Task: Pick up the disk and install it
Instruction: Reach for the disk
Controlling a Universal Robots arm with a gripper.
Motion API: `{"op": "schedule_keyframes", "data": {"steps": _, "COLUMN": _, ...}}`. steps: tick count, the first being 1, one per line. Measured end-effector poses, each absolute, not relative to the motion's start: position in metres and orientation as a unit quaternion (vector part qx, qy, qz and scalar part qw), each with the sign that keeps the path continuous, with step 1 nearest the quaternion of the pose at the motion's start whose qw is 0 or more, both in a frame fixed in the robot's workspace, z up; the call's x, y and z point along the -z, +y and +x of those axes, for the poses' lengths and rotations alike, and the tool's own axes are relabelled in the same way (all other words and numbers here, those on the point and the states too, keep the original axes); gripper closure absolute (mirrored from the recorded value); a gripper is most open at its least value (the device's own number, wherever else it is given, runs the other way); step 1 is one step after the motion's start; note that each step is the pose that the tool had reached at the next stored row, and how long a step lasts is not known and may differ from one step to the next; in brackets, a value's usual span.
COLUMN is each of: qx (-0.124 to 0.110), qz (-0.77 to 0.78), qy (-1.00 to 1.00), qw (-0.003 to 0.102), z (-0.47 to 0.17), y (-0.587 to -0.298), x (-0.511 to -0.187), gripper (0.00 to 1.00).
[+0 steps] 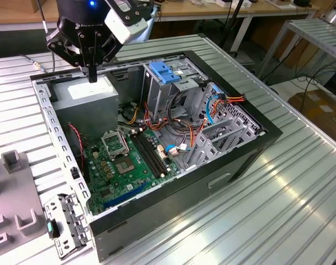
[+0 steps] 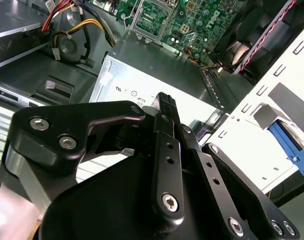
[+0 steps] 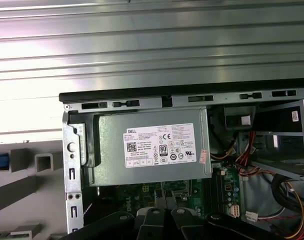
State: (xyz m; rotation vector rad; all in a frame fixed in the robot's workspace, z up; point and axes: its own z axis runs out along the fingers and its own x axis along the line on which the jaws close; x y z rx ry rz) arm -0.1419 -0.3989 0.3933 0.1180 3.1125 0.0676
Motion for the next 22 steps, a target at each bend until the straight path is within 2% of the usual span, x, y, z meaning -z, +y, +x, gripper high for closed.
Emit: {"op": "schedule_keyframes", "data": {"steps": 22, "qx": -0.022, "qz": 0.038, "qy": 0.999, "qw": 0.013, "z": -0.159, "y": -0.399, "x": -0.393, "gripper": 0.89}}
